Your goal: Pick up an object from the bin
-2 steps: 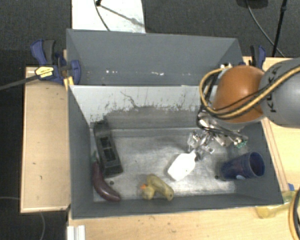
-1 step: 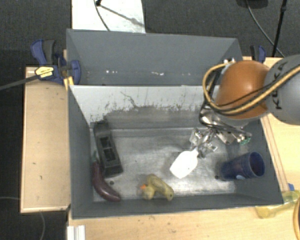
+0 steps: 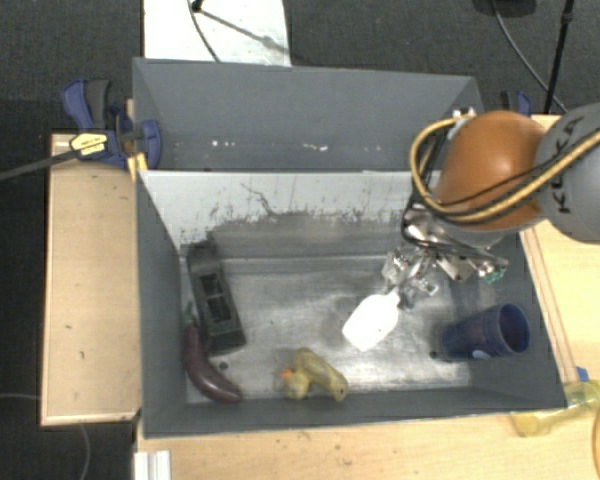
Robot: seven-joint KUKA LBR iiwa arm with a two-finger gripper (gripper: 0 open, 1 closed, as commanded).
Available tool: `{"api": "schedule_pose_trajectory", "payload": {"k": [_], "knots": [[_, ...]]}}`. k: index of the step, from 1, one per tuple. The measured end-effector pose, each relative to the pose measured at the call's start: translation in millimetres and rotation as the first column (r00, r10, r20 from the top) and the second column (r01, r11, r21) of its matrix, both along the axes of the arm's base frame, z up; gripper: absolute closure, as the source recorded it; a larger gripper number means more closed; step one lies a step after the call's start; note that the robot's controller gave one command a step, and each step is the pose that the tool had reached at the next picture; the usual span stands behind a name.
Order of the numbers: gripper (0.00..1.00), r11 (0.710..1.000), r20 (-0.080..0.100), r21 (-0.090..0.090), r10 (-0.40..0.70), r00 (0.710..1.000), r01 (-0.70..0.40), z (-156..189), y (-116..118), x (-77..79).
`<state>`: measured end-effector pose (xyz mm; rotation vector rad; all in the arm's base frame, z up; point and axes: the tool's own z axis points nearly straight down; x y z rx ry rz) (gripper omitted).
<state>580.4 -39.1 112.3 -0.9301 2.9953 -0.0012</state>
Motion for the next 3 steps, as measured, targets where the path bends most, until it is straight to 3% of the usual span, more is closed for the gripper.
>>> {"api": "schedule_pose_trajectory", "payload": {"k": [3], "knots": [[1.0,1.0,-0.007,0.001,-0.003,1.0,0.003,30,1,-1.6]]}}
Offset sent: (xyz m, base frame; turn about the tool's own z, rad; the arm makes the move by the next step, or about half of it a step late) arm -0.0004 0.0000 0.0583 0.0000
